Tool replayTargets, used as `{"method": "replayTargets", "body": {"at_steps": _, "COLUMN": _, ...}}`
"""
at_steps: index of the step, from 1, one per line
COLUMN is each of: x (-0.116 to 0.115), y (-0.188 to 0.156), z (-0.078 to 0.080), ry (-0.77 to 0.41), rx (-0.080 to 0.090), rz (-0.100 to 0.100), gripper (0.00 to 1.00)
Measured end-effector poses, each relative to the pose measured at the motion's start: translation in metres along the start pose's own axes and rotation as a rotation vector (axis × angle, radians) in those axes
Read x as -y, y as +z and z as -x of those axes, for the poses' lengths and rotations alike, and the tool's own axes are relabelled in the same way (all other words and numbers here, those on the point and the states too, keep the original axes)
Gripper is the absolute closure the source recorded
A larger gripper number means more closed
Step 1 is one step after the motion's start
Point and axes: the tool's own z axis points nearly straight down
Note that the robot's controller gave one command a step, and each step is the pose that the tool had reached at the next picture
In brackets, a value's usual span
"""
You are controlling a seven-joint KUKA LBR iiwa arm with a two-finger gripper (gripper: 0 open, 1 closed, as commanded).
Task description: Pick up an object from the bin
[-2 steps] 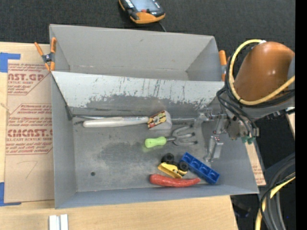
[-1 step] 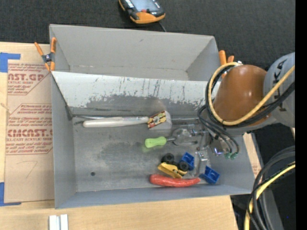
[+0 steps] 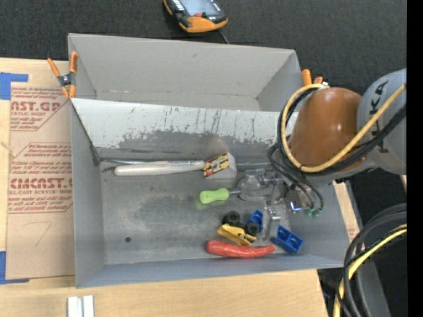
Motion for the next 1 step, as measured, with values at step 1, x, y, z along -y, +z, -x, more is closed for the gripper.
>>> {"method": "replayTargets", "body": {"at_steps": 1, "x": 0.0443, "y": 0.1022, "z": 0.0084, "ry": -0.171, "rx": 0.001, "rz": 0.001, "gripper": 0.00}}
